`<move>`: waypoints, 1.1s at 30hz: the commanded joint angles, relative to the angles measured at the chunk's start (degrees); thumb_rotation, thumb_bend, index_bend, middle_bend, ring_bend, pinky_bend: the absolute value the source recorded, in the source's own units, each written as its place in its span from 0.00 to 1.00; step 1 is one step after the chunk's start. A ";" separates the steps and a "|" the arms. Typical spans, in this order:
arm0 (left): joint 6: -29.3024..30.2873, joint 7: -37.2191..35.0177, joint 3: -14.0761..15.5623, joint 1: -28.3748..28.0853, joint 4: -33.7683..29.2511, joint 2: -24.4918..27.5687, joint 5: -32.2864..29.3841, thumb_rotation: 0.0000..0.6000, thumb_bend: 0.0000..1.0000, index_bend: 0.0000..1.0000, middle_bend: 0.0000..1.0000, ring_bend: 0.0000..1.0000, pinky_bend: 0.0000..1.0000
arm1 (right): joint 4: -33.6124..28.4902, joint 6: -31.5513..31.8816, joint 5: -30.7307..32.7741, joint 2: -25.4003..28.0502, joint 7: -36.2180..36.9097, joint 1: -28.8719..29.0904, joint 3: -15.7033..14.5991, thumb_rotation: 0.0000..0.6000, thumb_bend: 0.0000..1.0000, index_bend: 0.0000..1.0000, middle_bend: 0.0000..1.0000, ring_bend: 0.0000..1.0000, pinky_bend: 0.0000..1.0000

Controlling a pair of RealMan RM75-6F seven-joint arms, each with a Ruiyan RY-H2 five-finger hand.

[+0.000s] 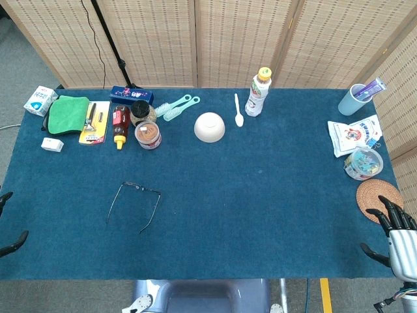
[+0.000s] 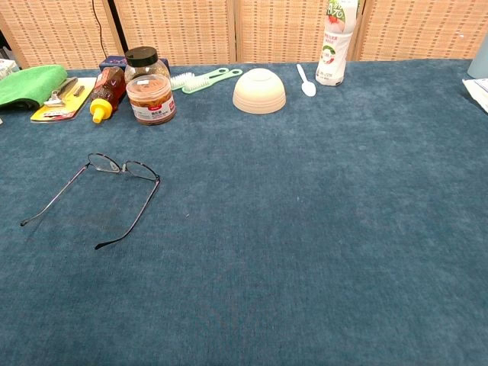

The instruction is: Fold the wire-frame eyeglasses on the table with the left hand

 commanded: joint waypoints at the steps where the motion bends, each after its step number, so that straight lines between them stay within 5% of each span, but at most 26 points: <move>1: -0.53 0.07 0.20 -0.14 0.29 -0.32 -0.08 0.78 0.25 0.12 0.02 0.03 0.00 | -0.12 -0.44 0.18 -0.10 -0.36 0.19 0.00 1.00 0.01 0.27 0.12 0.16 0.24; 14: -3.42 -0.83 0.13 -1.72 2.10 -1.06 -0.30 0.78 0.25 0.08 0.02 0.03 0.00 | -0.84 -1.44 0.57 -0.46 -1.66 0.87 0.25 1.00 0.01 0.27 0.12 0.16 0.24; 33: -20.05 2.61 -2.04 -15.47 5.54 -6.94 2.85 0.77 0.25 0.07 0.02 0.01 0.00 | -2.45 -0.49 2.42 0.62 -3.69 -0.40 0.44 1.00 0.01 0.27 0.12 0.16 0.24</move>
